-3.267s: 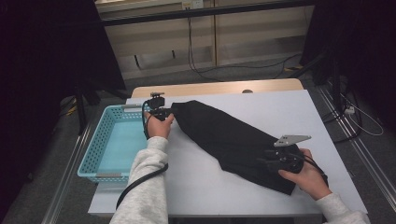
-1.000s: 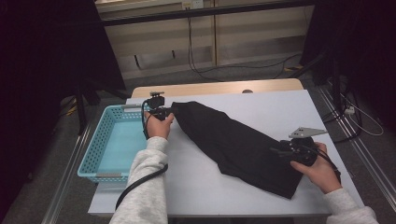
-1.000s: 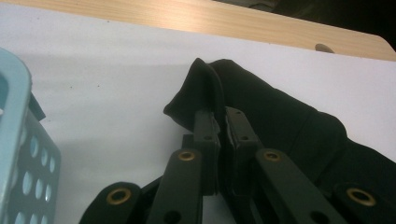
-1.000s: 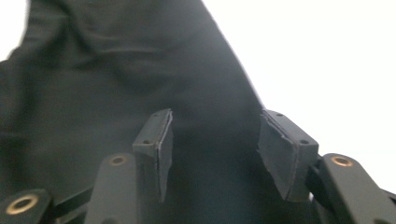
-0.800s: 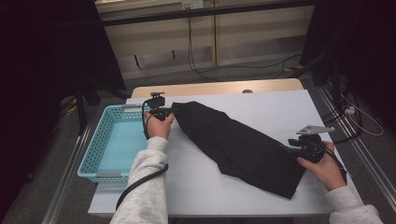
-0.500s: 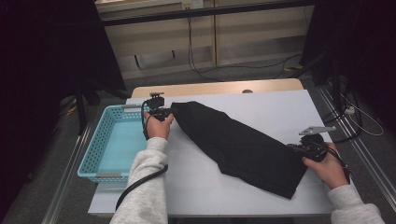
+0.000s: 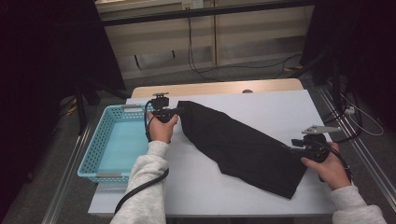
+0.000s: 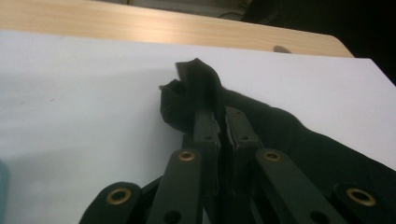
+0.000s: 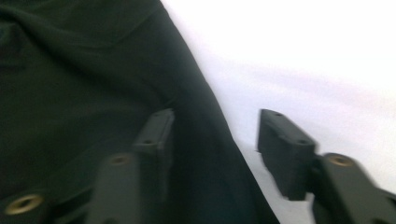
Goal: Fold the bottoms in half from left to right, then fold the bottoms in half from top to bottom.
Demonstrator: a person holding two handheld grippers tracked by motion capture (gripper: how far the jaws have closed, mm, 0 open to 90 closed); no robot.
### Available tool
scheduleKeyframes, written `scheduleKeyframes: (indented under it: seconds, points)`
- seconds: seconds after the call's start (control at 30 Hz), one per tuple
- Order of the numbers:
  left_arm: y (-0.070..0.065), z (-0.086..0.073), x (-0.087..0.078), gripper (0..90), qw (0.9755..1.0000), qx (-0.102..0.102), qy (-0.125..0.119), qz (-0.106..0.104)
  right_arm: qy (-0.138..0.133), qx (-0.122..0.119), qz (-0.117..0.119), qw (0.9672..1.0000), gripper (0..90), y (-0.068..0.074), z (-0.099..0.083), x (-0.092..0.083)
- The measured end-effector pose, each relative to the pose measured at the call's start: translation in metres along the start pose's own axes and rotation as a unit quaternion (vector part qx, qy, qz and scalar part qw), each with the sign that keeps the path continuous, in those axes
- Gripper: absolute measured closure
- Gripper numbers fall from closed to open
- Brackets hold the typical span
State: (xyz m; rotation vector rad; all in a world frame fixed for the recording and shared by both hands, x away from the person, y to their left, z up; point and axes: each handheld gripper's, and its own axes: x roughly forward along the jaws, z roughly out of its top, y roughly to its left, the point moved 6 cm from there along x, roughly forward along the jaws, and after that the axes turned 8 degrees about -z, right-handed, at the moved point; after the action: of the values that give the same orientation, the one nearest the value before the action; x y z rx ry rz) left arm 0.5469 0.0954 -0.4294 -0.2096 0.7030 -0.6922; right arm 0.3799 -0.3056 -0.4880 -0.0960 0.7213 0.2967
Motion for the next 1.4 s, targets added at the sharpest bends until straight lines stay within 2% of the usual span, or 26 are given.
scheduleKeyframes:
  seconds: [0.03,0.1,0.17,0.2,0.23,0.27,0.4,0.43,0.7,1.07,1.4]
  points:
    - [-0.008,0.001,0.0,84.9,0.9998,0.004,-0.005,-0.018,-0.004,0.002,-0.001,1.0,35.6,0.002,0.001,0.0]
    - [-0.012,0.001,0.001,84.9,0.9996,0.01,-0.004,-0.025,-0.004,0.003,0.002,1.0,34.4,0.003,0.001,0.001]
    - [-0.022,0.0,0.003,84.9,0.9985,0.026,0.001,-0.048,-0.006,0.007,0.0,1.0,29.1,0.004,0.001,0.003]
    - [-0.022,0.0,0.003,84.9,0.9985,0.026,0.001,-0.048,-0.006,0.007,0.0,1.0,29.1,0.004,0.001,0.003]
    - [-0.029,-0.002,0.004,84.9,0.9976,0.039,0.004,-0.057,-0.005,0.008,0.002,1.0,27.7,0.005,0.001,0.003]
    - [-0.031,-0.004,0.005,84.9,0.9973,0.043,0.006,-0.059,-0.005,0.008,0.001,1.0,26.2,0.005,0.001,0.003]
    - [-0.037,-0.009,0.008,84.9,0.9961,0.051,0.011,-0.071,-0.009,0.01,-0.001,0.9999,22.1,0.005,0.002,0.004]
    - [-0.041,-0.014,0.011,84.9,0.9951,0.058,0.017,-0.078,-0.011,0.013,-0.003,0.9999,20.1,0.005,0.002,0.004]
    - [-0.054,-0.027,0.017,85.0,0.9921,0.078,0.027,-0.094,-0.017,0.018,-0.003,0.9997,17.1,0.006,0.003,0.004]
    - [-0.064,-0.037,0.019,85.0,0.9895,0.083,0.03,-0.115,-0.022,0.013,0.004,0.9997,15.4,0.011,0.007,0.005]
    - [-0.071,-0.04,0.017,85.0,0.9882,0.092,0.033,-0.119,-0.023,0.01,0.006,0.9997,15.3,0.013,0.008,0.006]
